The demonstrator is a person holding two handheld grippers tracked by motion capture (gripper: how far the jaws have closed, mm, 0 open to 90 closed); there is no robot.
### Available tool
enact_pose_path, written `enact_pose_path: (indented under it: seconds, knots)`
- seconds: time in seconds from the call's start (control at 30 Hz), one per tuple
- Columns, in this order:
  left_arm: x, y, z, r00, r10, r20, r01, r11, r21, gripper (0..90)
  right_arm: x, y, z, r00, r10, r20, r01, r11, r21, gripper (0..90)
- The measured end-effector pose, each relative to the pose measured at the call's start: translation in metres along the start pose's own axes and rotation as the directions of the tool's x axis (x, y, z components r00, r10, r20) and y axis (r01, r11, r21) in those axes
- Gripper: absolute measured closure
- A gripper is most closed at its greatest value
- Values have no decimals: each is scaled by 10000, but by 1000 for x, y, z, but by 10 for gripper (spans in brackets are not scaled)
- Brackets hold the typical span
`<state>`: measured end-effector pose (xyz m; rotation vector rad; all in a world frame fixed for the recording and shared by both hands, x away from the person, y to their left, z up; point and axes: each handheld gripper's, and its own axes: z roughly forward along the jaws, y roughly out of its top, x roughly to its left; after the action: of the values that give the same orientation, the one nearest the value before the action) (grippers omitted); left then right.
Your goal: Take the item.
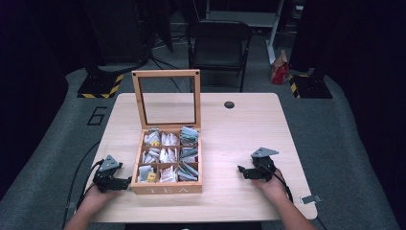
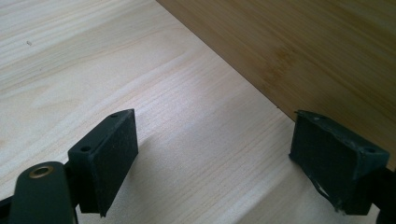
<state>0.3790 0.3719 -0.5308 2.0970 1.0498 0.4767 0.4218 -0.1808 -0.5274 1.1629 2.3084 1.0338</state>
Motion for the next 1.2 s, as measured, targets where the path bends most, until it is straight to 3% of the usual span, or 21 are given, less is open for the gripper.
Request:
enact_pose_path:
  seconds: [0.77, 0.9, 1.0, 1.1, 1.2]
  knots:
    - [0, 0, 0, 10000, 1, 6, -1, 10000, -4, 145, 0, 0, 0, 10000, 31, 50, -31, 10000, -71, 203]
    - [0, 0, 0, 10000, 1, 6, -1, 10000, -2, 145, -1, 0, -1, 10000, -31, -24, 31, 10000, 29, 235]
    - [0, 0, 0, 10000, -2, 8, 2, 10000, -4, 145, -1, 3, -1, 9997, 210, 111, -211, 9998, 73, 307]
    - [0, 0, 0, 10000, -7, 8, 7, 10000, -7, 145, -1, 4, -1, 9997, 258, 21, -258, 9996, 79, 319]
    - [0, 0, 0, 10000, -3, 9, 3, 10000, -3, 145, 2, 7, -5, 10000, 34, 19, -34, 10000, -1, 328]
